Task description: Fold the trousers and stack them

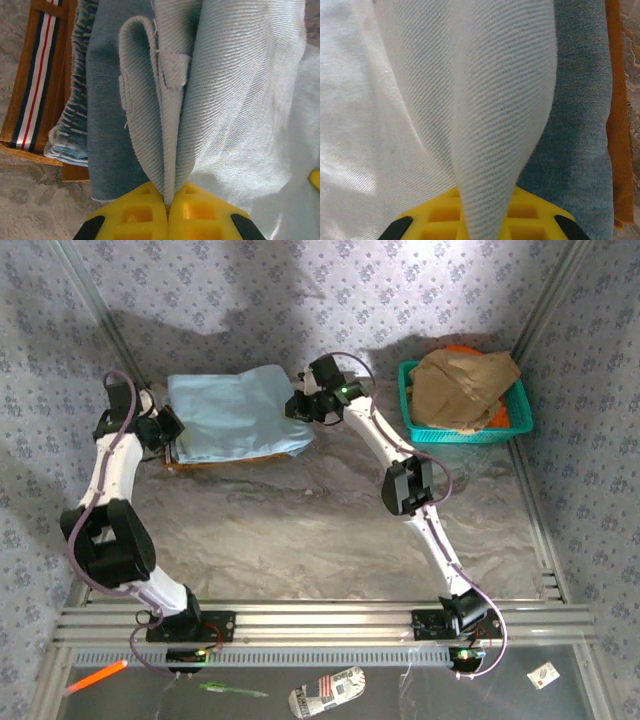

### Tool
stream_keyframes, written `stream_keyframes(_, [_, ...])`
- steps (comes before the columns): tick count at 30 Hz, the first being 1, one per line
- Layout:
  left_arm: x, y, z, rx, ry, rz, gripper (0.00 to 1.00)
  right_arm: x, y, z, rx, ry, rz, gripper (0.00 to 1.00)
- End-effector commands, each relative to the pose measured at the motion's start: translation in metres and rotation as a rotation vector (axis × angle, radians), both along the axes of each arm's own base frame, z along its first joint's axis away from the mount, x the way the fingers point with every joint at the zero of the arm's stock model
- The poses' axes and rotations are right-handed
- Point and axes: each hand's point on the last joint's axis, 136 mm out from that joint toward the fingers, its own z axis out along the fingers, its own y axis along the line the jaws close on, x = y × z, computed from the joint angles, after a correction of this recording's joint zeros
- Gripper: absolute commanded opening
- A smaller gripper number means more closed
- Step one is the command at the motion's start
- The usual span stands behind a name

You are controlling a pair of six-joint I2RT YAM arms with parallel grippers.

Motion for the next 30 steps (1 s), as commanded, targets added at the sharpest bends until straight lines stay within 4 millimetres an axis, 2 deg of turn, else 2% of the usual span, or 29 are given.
stream_keyframes(1, [0.030,0.040,0.050,0.074,-0.175,0.094,0.00,0.043,-0.020,0.036,0.073,-0.126,-0.112,0.00])
stream_keyframes(6, [0.043,0.061,0.047,0.070,-0.172,0.117,0.00,0.064,-0.024,0.032,0.107,-0.148,-0.193,0.00])
stream_keyframes(10, [0.049,0.072,0.039,0.052,-0.160,0.127,0.00,0.087,-0.046,0.027,0.130,-0.135,-0.303,0.00])
stream_keyframes(12, [0.051,0.075,0.025,0.037,-0.134,0.129,0.00,0.094,-0.053,0.020,0.148,-0.113,-0.337,0.00])
stream_keyframes(14, [0.054,0.079,0.009,0.016,-0.103,0.141,0.00,0.096,-0.050,0.014,0.173,-0.097,-0.339,0.07])
stream_keyframes(17, [0.057,0.082,-0.018,-0.007,-0.058,0.152,0.00,0.093,-0.040,0.005,0.166,-0.095,-0.323,0.29])
stream_keyframes(19, [0.059,0.080,-0.038,-0.039,-0.010,0.144,0.00,0.090,-0.038,-0.001,0.155,-0.083,-0.314,0.34])
stream_keyframes(20, [0.059,0.078,-0.048,-0.053,0.021,0.137,0.08,0.089,-0.039,-0.004,0.154,-0.072,-0.309,0.38])
stream_keyframes(21, [0.059,0.078,-0.058,-0.064,0.053,0.137,0.22,0.089,-0.041,-0.006,0.151,-0.062,-0.309,0.46])
stream_keyframes(22, [0.058,0.077,-0.063,-0.076,0.071,0.138,0.36,0.088,-0.043,-0.007,0.145,-0.055,-0.309,0.50])
stream_keyframes(23, [0.057,0.078,-0.067,-0.086,0.085,0.146,0.46,0.088,-0.047,-0.005,0.144,-0.051,-0.306,0.52])
stream_keyframes(25, [0.054,0.080,-0.061,-0.079,0.079,0.166,0.56,0.086,-0.052,0.002,0.137,-0.052,-0.293,0.54])
stream_keyframes(27, [0.048,0.081,-0.047,-0.063,0.067,0.183,0.67,0.083,-0.059,0.015,0.119,-0.065,-0.285,0.54])
stream_keyframes(30, [0.034,0.083,-0.020,-0.036,0.057,0.214,0.70,0.071,-0.060,0.035,0.100,-0.076,-0.250,0.54])
